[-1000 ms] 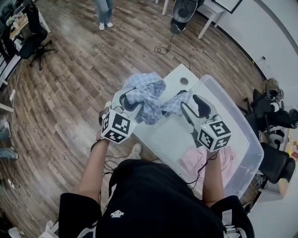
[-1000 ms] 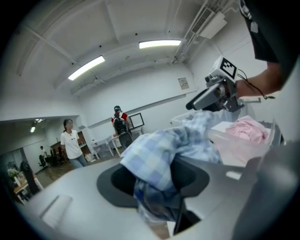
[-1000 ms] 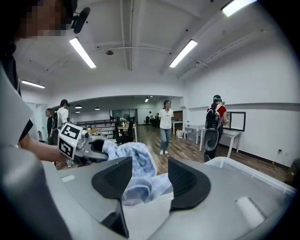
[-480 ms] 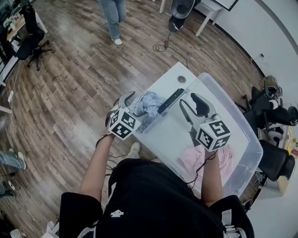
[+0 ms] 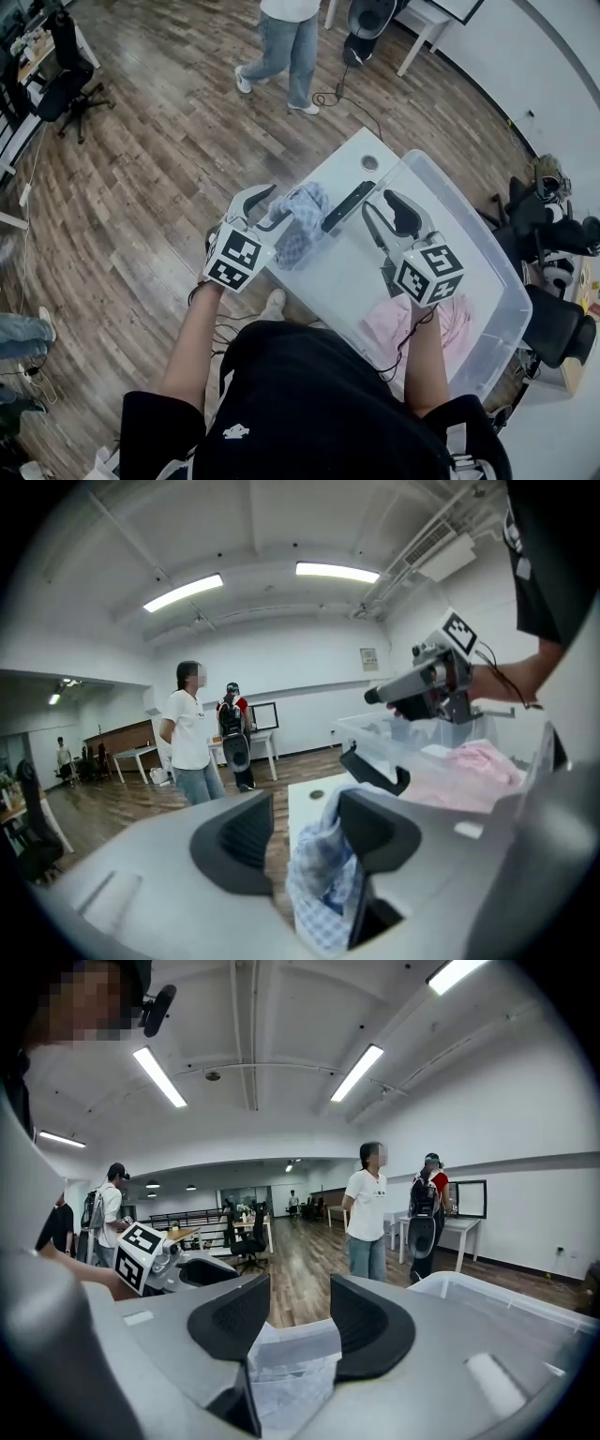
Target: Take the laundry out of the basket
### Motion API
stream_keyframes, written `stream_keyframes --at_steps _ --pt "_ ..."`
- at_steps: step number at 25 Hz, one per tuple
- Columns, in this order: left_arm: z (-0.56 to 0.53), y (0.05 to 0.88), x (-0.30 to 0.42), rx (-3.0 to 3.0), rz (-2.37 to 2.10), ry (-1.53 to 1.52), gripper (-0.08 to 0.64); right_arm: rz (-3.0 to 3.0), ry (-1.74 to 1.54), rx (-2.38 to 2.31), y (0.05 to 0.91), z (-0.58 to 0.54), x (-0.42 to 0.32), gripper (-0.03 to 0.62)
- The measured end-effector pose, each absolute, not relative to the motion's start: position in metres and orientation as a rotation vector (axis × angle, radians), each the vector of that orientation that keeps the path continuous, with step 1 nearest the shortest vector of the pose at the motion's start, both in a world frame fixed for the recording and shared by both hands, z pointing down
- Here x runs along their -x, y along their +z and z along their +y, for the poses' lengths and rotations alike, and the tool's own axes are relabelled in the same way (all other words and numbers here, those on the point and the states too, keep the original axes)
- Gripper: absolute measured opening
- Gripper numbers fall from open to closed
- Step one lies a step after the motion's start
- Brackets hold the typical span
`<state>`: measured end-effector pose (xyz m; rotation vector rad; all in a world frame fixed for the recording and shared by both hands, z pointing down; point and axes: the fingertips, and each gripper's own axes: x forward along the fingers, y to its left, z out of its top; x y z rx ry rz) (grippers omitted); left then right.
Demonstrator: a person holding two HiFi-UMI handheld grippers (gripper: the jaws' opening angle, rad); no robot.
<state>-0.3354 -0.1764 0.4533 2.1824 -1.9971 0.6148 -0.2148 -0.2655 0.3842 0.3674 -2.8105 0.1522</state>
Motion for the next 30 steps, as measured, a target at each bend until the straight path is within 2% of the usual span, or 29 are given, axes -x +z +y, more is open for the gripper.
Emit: stream_keyframes --at_steps 2,4,5,6,8,12,16,19,25,30 --pt "-0.179 0.452 0.331 -2.198 -1.957 0.601 0.167 -2.81 0.154 -0.371 0.385 -0.265 0.214 0.201" --pt "-0.184 0.469 0.327 -2.174 -1.869 0.688 0.164 -2.81 0.154 -0.377 0.385 -0.265 0.214 0.201" --pt "-0.184 0.482 0.323 -2.158 -1.795 0.742 0.208 -2.81 0.152 -0.38 0.385 -0.265 0.214 0.199" --pt "-0.183 0.495 0.319 -2.146 -1.714 0.794 0.303 -2.809 0.149 -0.383 0.384 -0.264 0.213 0.199" --pt "-0.178 0.514 0.315 -2.138 -1.598 0.899 0.403 -2.809 0.141 -0.391 0.382 -0.264 0.212 0.199" --pt "-0.165 0.537 0.32 -2.117 -1.5 1.136 0.482 -2.808 0.147 -0.415 0.382 -0.268 0.207 0.195" --pt "-0.153 0.565 0.332 -2.012 -1.41 1.436 0.494 -2.791 0.148 -0.41 0.388 -0.266 0.207 0.189" --pt "-0.15 0.57 0.335 -1.98 -1.375 1.527 0.5 -2.783 0.137 -0.408 0.389 -0.266 0.208 0.186" --pt "-0.124 0.552 0.334 -2.022 -1.272 1.369 0.5 -2.772 0.138 -0.415 0.393 -0.268 0.209 0.181" --pt "-0.132 0.509 0.337 -2.117 -1.407 1.231 0.472 -2.779 0.144 -0.412 0.393 -0.266 0.213 0.176"
